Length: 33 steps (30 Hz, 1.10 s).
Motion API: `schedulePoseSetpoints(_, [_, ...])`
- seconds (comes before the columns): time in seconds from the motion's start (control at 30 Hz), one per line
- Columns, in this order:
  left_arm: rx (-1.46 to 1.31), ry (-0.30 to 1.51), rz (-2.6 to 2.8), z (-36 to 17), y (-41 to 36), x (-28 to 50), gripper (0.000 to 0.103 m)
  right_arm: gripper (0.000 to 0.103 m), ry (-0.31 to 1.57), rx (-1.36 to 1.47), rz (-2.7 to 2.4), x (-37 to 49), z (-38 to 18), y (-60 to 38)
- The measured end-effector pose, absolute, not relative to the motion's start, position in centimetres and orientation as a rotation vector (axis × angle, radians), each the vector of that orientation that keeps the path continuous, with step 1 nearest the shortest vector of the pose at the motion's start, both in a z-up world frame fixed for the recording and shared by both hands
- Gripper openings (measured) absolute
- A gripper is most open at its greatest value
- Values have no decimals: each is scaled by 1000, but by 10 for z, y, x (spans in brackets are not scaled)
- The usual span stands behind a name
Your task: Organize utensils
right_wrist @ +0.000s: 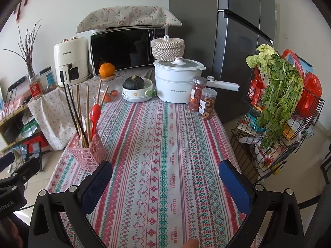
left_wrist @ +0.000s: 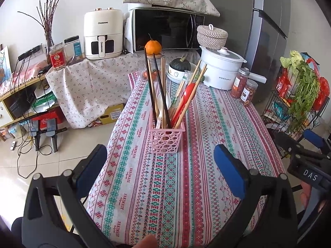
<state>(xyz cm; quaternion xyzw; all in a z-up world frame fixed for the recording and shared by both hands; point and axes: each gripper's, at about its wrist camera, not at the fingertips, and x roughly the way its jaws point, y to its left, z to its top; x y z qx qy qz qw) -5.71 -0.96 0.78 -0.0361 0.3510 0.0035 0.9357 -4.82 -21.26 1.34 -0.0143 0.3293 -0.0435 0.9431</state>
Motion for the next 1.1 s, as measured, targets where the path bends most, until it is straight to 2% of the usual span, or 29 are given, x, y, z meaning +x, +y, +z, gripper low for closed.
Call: schedulePoseSetpoints(1.1, [-58,751,11,1,-13,-55,102,103,678,-32,-88,-48,12,-212])
